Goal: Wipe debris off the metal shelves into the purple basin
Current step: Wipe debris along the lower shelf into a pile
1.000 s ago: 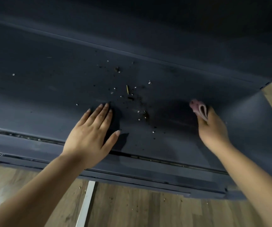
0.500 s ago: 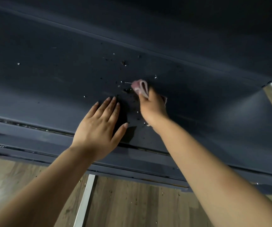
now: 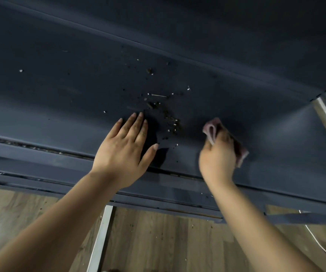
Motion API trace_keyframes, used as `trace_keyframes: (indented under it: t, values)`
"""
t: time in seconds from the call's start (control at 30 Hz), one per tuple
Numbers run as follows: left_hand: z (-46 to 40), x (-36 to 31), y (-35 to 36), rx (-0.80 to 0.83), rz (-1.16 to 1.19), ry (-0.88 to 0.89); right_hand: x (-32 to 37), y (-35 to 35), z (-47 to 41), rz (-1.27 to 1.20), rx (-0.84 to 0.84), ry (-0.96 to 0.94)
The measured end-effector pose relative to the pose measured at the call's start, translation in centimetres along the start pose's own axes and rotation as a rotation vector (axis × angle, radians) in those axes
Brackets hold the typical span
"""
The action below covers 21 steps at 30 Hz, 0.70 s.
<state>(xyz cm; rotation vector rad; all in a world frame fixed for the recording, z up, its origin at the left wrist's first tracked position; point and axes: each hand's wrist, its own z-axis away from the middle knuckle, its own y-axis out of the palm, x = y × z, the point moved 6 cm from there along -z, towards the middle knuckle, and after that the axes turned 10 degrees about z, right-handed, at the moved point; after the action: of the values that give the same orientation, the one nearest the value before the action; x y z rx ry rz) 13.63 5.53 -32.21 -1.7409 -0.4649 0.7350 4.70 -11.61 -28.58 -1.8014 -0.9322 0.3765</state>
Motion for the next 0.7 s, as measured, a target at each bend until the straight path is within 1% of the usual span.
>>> trace_keyframes:
  t: [0.03,0.1,0.2,0.27,0.3,0.4,0.43,0.53,0.57,0.63,0.7]
  values:
    - [0.0,-0.1,0.0,0.001,0.009,0.000,1.4,0.2,-0.1,-0.062,0.019,0.028]
    - [-0.1,0.1,-0.7,-0.055,0.100,0.009,3.8,0.9,0.0,-0.194,0.068,0.081]
    - [0.3,2.1,-2.2,-0.105,0.166,0.060,7.9,2.4,0.3,-0.260,0.243,0.093]
    - [1.0,4.0,-3.0,-0.127,0.130,0.033,10.1,2.5,0.4,-0.317,0.255,0.057]
    - [1.3,4.8,-3.0,-0.103,0.086,0.019,10.7,2.5,0.3,-0.349,0.258,0.058]
    - [2.0,5.7,-2.1,-0.041,0.031,-0.008,9.9,2.3,-0.3,-0.439,0.297,0.123]
    - [2.1,5.7,-1.9,-0.041,0.027,-0.012,8.6,2.1,-0.4,-0.422,0.271,0.121]
    - [2.0,5.5,-2.0,-0.074,0.008,-0.003,3.6,0.3,0.0,-0.281,0.025,0.075]
    - [2.0,5.6,-2.0,-0.082,0.002,-0.002,2.2,-0.1,0.4,-0.220,-0.026,0.074]
    - [2.0,5.7,-1.9,-0.084,0.000,-0.003,1.0,-0.5,1.6,-0.103,-0.092,0.058]
    - [2.0,5.6,-1.9,-0.077,0.004,-0.001,2.6,-0.8,2.6,-0.044,-0.091,-0.014]
